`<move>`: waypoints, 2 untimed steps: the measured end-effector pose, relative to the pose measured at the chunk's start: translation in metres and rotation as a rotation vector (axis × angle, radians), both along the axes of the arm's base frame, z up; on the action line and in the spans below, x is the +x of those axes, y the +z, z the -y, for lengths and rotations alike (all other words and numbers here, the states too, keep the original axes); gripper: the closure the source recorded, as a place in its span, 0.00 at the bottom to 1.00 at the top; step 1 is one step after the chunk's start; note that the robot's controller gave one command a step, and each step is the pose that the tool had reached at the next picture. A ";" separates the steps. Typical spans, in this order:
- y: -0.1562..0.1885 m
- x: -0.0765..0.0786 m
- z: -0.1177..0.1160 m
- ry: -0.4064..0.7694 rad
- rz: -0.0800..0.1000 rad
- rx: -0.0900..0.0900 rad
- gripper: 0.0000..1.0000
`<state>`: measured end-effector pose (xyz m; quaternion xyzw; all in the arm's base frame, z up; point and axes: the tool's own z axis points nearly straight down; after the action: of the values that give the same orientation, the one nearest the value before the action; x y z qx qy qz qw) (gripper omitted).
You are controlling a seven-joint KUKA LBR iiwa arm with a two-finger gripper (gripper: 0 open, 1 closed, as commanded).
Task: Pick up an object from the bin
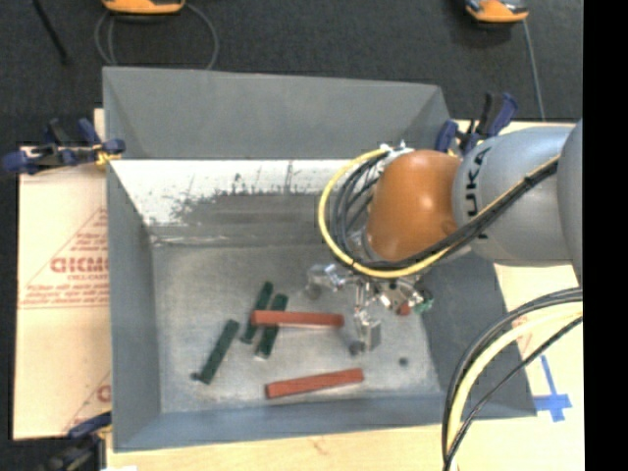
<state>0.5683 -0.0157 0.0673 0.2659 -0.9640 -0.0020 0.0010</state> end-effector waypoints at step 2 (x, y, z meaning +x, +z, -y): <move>0.003 -0.054 -0.043 0.402 0.006 -0.002 1.00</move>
Offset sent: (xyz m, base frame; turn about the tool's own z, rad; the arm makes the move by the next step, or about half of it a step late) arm -0.0545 0.0436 0.0027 -0.4033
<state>0.5146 0.0276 0.0703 0.4531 -0.8915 0.0000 -0.0010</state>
